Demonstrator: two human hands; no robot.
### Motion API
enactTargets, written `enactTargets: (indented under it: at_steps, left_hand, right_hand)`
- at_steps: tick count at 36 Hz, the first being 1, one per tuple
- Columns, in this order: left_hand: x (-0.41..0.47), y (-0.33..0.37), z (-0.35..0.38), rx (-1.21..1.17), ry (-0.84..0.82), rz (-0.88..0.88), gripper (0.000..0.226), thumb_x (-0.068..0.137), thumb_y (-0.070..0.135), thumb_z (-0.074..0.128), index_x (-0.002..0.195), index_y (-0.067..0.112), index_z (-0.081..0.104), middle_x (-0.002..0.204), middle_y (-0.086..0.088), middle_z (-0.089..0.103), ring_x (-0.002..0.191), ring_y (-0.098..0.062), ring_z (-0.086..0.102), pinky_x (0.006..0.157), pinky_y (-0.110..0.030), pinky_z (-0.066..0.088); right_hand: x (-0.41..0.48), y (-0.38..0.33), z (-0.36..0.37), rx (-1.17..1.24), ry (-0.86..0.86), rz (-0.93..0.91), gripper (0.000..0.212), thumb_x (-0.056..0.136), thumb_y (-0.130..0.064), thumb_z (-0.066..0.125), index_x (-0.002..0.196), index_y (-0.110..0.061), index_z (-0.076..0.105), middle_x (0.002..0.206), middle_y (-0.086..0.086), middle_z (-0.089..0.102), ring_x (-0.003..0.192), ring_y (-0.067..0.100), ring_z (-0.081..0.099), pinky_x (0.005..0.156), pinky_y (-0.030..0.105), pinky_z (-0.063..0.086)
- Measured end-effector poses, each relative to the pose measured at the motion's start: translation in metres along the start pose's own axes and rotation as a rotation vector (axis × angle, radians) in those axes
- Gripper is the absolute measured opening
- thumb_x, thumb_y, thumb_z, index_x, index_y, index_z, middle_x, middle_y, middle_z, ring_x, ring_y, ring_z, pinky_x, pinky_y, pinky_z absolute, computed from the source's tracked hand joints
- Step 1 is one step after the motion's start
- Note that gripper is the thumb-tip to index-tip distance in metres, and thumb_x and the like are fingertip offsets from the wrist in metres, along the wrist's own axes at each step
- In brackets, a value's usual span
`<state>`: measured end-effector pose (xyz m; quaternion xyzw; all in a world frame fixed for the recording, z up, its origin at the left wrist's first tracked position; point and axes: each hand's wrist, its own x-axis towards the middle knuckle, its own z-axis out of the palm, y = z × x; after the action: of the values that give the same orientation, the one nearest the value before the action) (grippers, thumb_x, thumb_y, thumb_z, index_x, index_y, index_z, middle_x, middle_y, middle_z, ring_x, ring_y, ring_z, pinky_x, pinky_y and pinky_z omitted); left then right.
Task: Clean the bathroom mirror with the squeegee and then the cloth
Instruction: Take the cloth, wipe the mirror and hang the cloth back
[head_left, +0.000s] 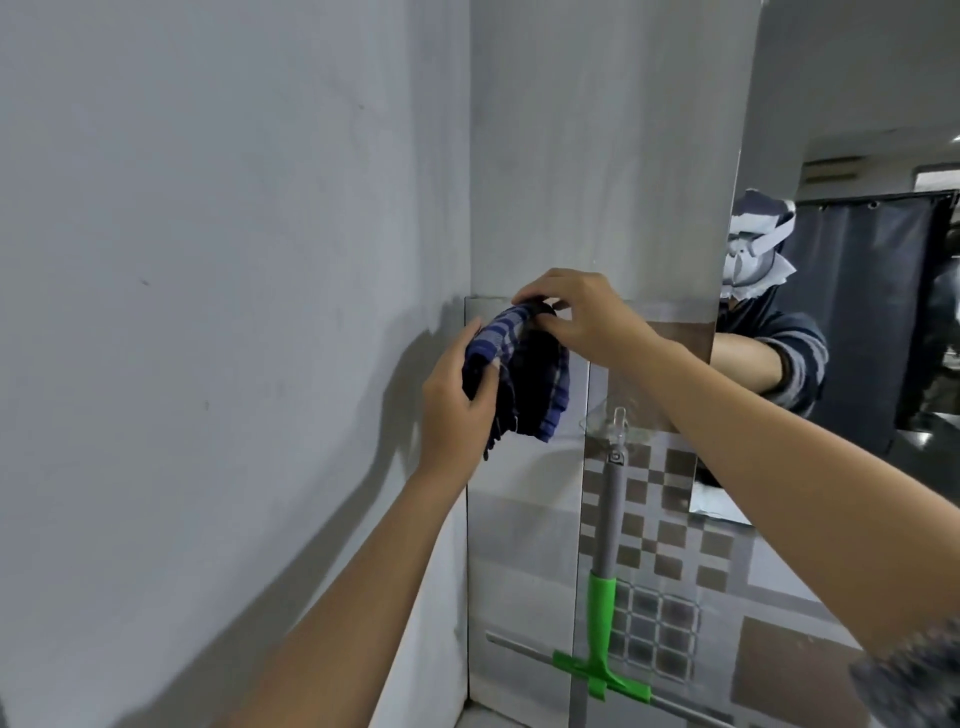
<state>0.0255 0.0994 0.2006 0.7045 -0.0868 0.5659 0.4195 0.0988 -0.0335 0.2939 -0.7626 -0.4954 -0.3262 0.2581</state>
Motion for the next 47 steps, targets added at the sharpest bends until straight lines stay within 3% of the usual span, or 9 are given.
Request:
enactTargets:
  at_steps: [5, 11, 16, 20, 28, 31, 36, 42, 47]
  left_hand:
    - [0.015, 0.027, -0.009, -0.066, 0.025, 0.026, 0.036, 0.088, 0.009, 0.057, 0.123, 0.012, 0.053, 0.115, 0.003, 0.061, 0.107, -0.007, 0.056, 0.094, -0.017, 0.044]
    - [0.024, 0.071, 0.015, -0.129, 0.021, 0.121, 0.030, 0.084, 0.006, 0.062, 0.114, 0.009, 0.059, 0.109, 0.002, 0.064, 0.098, -0.003, 0.057, 0.090, -0.016, 0.046]
    - [0.026, 0.116, 0.053, -0.210, -0.089, 0.184, 0.028, 0.082, -0.001, 0.060, 0.109, 0.008, 0.063, 0.106, -0.001, 0.067, 0.097, -0.007, 0.060, 0.091, -0.022, 0.048]
    - [0.037, 0.164, 0.086, -0.340, -0.165, 0.170, 0.024, 0.082, 0.000, 0.062, 0.103, 0.012, 0.065, 0.095, 0.007, 0.066, 0.087, 0.003, 0.060, 0.084, -0.013, 0.048]
    - [0.086, 0.253, 0.165, -0.548, -0.212, 0.076, 0.018, 0.081, 0.008, 0.064, 0.087, 0.025, 0.067, 0.081, 0.012, 0.067, 0.072, 0.009, 0.060, 0.071, -0.009, 0.048]
    - [0.104, 0.275, 0.187, -0.610, -0.212, 0.054, 0.017, 0.080, 0.012, 0.065, 0.083, 0.029, 0.067, 0.081, 0.008, 0.071, 0.078, -0.004, 0.066, 0.074, -0.023, 0.053]
    - [0.134, 0.291, 0.204, -0.561, -0.225, 0.079, 0.018, 0.083, 0.010, 0.063, 0.101, 0.010, 0.065, 0.091, 0.003, 0.066, 0.080, -0.005, 0.061, 0.072, -0.008, 0.046]
    - [0.153, 0.287, 0.215, -0.482, -0.237, 0.157, 0.023, 0.086, 0.003, 0.058, 0.108, 0.006, 0.062, 0.095, 0.005, 0.060, 0.085, -0.005, 0.054, 0.068, 0.005, 0.038]
    - [0.157, 0.262, 0.215, -0.410, -0.287, 0.240, 0.028, 0.091, 0.010, 0.052, 0.118, 0.011, 0.058, 0.108, 0.005, 0.062, 0.099, -0.006, 0.056, 0.082, -0.003, 0.041]
  right_hand:
    - [-0.006, -0.022, -0.029, -0.017, 0.119, 0.022, 0.024, 0.083, 0.001, 0.057, 0.102, -0.008, 0.068, 0.099, 0.009, 0.067, 0.092, 0.022, 0.060, 0.085, 0.030, 0.048]
    - [-0.041, -0.029, -0.088, -0.148, 0.214, 0.126, 0.021, 0.084, -0.009, 0.060, 0.101, -0.016, 0.069, 0.096, 0.002, 0.066, 0.088, 0.018, 0.061, 0.084, 0.039, 0.051]
    - [-0.078, -0.032, -0.149, -0.229, 0.271, 0.192, 0.024, 0.081, 0.002, 0.062, 0.100, -0.008, 0.071, 0.091, -0.003, 0.064, 0.087, 0.012, 0.058, 0.086, 0.024, 0.047]
    - [-0.094, -0.020, -0.198, -0.295, 0.336, 0.270, 0.026, 0.080, 0.001, 0.064, 0.101, -0.012, 0.072, 0.089, -0.006, 0.063, 0.084, 0.011, 0.059, 0.078, 0.007, 0.040]
    - [-0.101, -0.017, -0.266, -0.421, 0.705, 0.265, 0.033, 0.090, -0.002, 0.050, 0.120, -0.009, 0.060, 0.116, 0.004, 0.062, 0.108, 0.018, 0.056, 0.091, 0.022, 0.043]
    - [-0.089, -0.015, -0.270, -0.328, 0.700, 0.284, 0.039, 0.096, -0.011, 0.041, 0.135, -0.011, 0.047, 0.137, 0.003, 0.050, 0.129, 0.014, 0.042, 0.107, 0.024, 0.033]
    - [-0.063, 0.008, -0.277, -0.225, 0.590, 0.432, 0.052, 0.100, -0.027, 0.029, 0.149, -0.020, 0.013, 0.158, -0.001, 0.006, 0.144, 0.007, -0.003, 0.113, 0.021, -0.002]
    - [-0.044, 0.047, -0.277, -0.341, 0.516, 0.494, 0.053, 0.100, -0.033, 0.019, 0.148, -0.023, -0.001, 0.158, -0.002, -0.010, 0.143, 0.007, -0.015, 0.115, 0.030, -0.012]
    - [-0.036, 0.066, -0.265, -0.493, 0.560, 0.490, 0.053, 0.100, -0.037, 0.018, 0.148, -0.028, -0.004, 0.156, -0.008, -0.015, 0.141, 0.004, -0.017, 0.113, 0.028, -0.016]
